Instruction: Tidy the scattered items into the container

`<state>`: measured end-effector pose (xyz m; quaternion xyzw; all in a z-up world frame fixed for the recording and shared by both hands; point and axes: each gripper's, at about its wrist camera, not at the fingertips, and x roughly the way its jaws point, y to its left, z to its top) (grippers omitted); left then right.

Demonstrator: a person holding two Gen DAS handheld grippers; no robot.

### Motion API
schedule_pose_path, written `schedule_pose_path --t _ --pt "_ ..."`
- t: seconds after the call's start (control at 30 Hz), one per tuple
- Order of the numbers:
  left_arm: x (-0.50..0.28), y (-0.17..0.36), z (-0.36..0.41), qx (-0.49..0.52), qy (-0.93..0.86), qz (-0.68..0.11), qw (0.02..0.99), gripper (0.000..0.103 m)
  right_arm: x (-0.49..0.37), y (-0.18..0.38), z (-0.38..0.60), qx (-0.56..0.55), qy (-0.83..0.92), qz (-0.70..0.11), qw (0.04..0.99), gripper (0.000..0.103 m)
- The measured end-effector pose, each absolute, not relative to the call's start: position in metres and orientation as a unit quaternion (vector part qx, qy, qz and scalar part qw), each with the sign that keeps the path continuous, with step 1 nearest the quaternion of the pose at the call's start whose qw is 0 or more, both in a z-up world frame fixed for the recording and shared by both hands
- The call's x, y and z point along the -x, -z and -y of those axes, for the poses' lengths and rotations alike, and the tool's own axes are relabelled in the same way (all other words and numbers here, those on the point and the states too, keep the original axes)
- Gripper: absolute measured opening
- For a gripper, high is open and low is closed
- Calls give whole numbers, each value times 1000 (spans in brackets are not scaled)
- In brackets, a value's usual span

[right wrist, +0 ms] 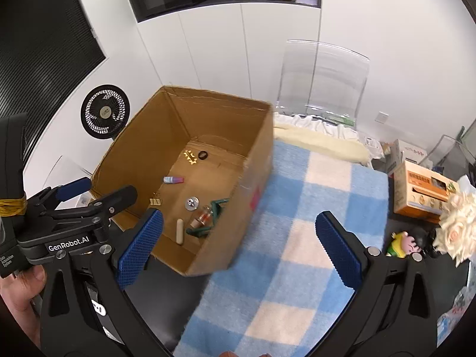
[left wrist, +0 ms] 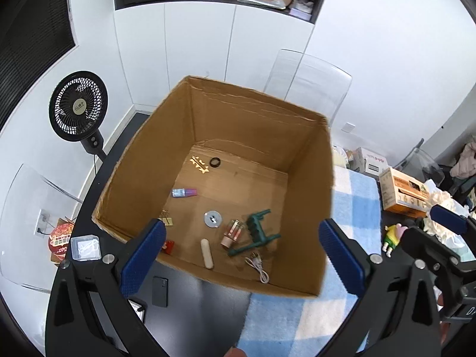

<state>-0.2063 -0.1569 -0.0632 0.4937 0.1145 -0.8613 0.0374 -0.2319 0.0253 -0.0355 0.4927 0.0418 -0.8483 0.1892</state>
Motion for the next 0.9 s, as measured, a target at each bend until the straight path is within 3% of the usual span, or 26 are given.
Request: schedule_pose_path --t 0.9 --pt "47 15 39 -503 864 -33 2 102 60 8 -174 -505 853 25 126 103"
